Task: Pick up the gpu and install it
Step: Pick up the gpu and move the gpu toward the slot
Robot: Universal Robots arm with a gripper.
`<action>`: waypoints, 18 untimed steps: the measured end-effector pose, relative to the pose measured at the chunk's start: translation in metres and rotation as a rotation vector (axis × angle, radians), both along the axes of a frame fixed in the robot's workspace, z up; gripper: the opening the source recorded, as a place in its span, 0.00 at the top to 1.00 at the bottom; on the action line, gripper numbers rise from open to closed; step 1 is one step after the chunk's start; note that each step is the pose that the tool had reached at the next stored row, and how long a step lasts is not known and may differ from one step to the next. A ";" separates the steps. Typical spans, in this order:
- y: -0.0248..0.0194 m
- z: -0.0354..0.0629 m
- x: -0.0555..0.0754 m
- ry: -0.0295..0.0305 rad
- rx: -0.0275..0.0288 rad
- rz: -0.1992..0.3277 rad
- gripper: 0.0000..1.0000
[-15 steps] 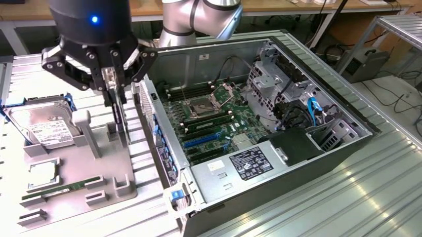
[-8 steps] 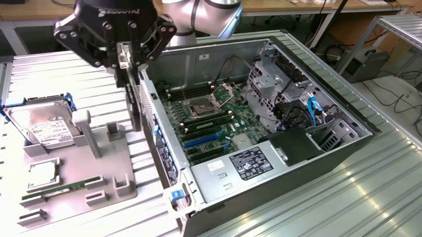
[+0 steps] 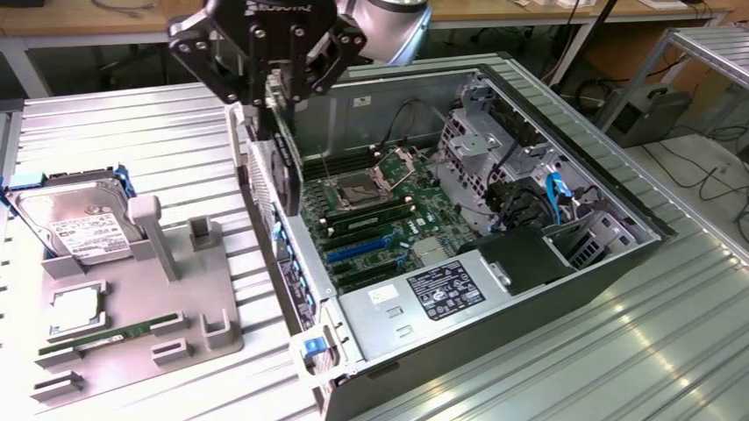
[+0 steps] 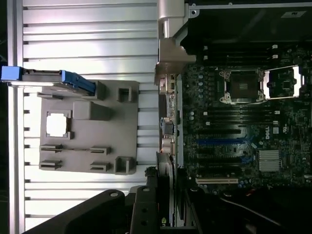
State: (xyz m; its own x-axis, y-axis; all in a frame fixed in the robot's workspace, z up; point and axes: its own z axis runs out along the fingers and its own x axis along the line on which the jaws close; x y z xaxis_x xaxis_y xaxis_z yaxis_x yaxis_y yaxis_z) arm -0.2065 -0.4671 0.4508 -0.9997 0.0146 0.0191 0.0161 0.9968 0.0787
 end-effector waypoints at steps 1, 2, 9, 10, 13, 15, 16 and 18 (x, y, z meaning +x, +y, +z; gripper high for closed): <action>0.0000 0.0000 0.005 0.0001 0.0002 0.000 0.74; 0.0000 0.0000 0.009 0.0003 0.0002 0.000 0.74; 0.0011 -0.0085 0.045 0.0027 -0.0026 0.001 0.74; 0.0013 -0.0101 0.049 0.0030 -0.0036 0.001 0.74; 0.0020 -0.0161 0.066 0.0038 -0.0074 0.001 0.74; 0.0026 -0.0203 0.077 0.0043 -0.0107 0.001 0.74; 0.0029 -0.0223 0.082 0.0044 -0.0124 0.001 0.74; 0.0035 -0.0259 0.092 0.0046 -0.0161 0.002 0.74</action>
State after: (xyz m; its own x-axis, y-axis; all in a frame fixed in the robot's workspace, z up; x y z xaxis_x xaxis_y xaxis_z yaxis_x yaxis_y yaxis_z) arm -0.1148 -0.4636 0.4248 -0.9996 0.0134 0.0235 0.0149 0.9979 0.0626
